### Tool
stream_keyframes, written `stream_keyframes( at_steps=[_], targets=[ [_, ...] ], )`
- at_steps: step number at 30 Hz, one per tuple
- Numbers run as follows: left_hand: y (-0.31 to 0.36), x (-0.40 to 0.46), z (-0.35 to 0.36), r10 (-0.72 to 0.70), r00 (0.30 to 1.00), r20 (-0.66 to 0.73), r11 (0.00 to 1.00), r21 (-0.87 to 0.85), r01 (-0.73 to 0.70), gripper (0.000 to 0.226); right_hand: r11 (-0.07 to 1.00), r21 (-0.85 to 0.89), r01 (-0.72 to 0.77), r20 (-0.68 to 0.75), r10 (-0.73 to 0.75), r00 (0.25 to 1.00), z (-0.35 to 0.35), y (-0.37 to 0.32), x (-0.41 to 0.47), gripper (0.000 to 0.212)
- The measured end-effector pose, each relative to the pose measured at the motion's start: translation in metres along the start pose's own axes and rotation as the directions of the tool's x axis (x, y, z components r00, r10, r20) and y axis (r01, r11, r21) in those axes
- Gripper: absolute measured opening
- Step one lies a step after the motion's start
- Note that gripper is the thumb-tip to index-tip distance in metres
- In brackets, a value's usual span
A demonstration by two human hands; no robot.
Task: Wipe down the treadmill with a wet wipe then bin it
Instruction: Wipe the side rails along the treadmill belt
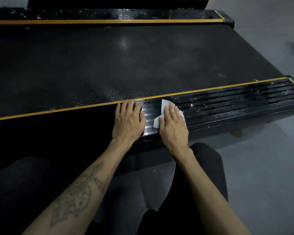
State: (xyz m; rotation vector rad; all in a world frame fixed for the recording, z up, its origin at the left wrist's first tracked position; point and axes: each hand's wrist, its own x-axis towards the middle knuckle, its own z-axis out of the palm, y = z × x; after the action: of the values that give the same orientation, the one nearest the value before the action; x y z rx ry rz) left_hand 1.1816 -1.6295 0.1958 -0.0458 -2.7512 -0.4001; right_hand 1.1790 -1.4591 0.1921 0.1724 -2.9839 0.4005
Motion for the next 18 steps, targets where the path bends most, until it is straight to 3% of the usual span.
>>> stream_keyframes(
  at_steps=[4,8,13,18],
  targets=[
    [0.001,0.001,0.001,0.011,1.000,0.004,1.000,-0.007,-0.011,0.036,0.997,0.037,0.067,0.005,-0.067,0.998,0.005,-0.011,-0.009,0.074],
    [0.002,0.000,0.001,0.017,1.000,-0.006,1.000,-0.018,-0.017,0.035,0.994,0.017,0.112,0.058,-0.113,0.992,-0.001,0.004,0.011,0.061],
    [0.002,0.000,0.000,0.015,1.000,-0.008,1.000,-0.015,-0.015,0.034,1.000,0.027,-0.006,-0.140,0.010,0.990,0.008,0.001,-0.019,0.065],
    [0.004,-0.001,-0.001,0.018,1.000,-0.005,1.000,-0.013,-0.018,0.034,0.995,0.025,0.093,-0.149,-0.088,0.985,0.016,-0.007,-0.012,0.059]
  ],
)
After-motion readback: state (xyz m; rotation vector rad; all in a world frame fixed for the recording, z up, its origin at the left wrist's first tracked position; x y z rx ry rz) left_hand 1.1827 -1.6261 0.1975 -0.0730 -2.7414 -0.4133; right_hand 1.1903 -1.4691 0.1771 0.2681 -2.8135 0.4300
